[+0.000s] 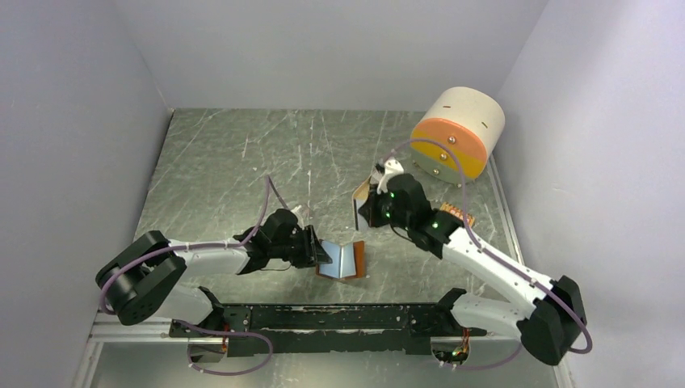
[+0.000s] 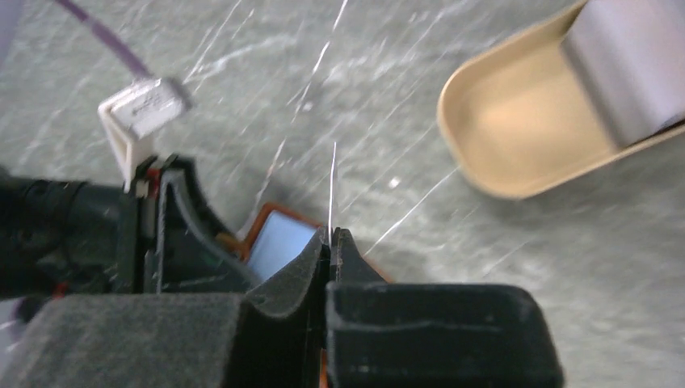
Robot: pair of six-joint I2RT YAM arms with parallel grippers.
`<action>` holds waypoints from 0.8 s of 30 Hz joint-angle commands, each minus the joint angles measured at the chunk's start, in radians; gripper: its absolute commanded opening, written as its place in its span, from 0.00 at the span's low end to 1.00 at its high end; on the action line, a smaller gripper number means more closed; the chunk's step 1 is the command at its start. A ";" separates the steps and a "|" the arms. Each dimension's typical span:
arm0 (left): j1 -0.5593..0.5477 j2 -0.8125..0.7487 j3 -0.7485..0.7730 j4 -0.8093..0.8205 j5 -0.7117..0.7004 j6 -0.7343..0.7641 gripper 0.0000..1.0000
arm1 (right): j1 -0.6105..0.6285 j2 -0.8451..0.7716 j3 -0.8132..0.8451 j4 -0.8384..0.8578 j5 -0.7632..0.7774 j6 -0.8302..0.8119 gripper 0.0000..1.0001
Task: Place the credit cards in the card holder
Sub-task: Insert the credit card into the card holder.
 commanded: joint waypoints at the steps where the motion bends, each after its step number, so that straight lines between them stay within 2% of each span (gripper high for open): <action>1: -0.005 -0.015 -0.026 0.060 0.002 -0.018 0.40 | 0.016 -0.087 -0.195 0.214 -0.197 0.308 0.00; 4: -0.005 -0.011 -0.035 0.067 0.012 -0.020 0.36 | 0.048 -0.104 -0.280 0.284 -0.226 0.416 0.00; 8: -0.006 -0.011 -0.031 0.038 0.004 -0.009 0.30 | 0.094 -0.077 -0.327 0.288 -0.171 0.463 0.00; 15: -0.006 -0.055 -0.062 -0.020 -0.042 -0.005 0.35 | 0.098 -0.041 -0.433 0.369 -0.159 0.477 0.00; 21: -0.006 -0.076 -0.061 -0.081 -0.069 0.025 0.39 | 0.097 -0.009 -0.501 0.472 -0.209 0.467 0.00; 24: -0.006 -0.072 -0.072 -0.043 -0.043 0.032 0.34 | 0.097 0.013 -0.519 0.506 -0.217 0.471 0.03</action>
